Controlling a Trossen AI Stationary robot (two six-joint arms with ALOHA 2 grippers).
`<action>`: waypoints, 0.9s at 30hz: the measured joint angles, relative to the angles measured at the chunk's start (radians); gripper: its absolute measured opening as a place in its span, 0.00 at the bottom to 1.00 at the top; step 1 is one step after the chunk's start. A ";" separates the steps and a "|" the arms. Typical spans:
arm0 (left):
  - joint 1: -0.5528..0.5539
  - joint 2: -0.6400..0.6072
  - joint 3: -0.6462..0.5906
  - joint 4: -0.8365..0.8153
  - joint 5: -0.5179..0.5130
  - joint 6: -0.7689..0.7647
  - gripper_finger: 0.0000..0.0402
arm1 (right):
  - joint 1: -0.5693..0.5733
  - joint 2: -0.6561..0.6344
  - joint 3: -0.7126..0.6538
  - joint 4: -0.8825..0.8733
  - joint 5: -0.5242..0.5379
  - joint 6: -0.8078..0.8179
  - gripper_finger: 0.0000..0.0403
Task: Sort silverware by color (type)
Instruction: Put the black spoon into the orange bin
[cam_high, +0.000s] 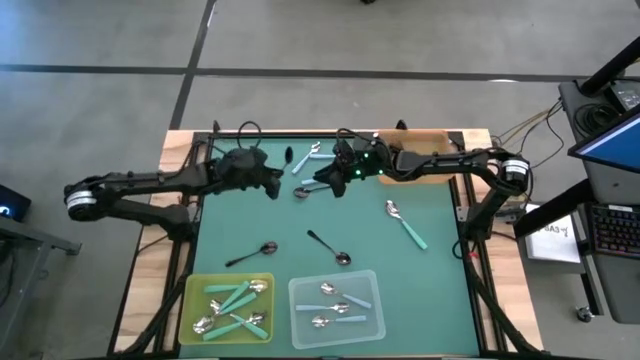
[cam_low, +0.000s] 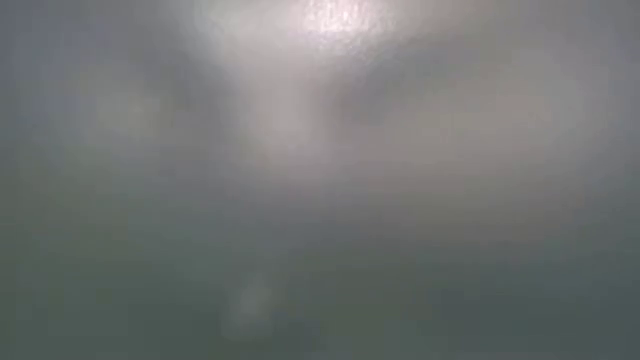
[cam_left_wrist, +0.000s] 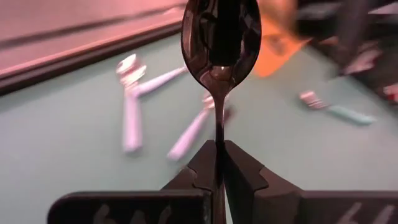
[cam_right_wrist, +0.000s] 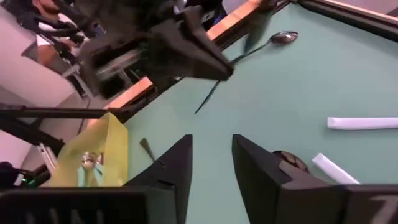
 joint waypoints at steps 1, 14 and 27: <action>-0.016 0.003 0.001 0.037 0.000 0.000 0.00 | 0.001 0.000 0.002 0.000 -0.001 0.008 0.28; -0.089 0.167 0.003 0.325 0.017 -0.056 0.00 | 0.011 0.000 0.055 -0.002 0.110 0.115 0.45; -0.125 0.274 0.031 0.476 0.052 -0.063 0.00 | 0.010 0.000 0.060 -0.067 0.214 0.090 0.45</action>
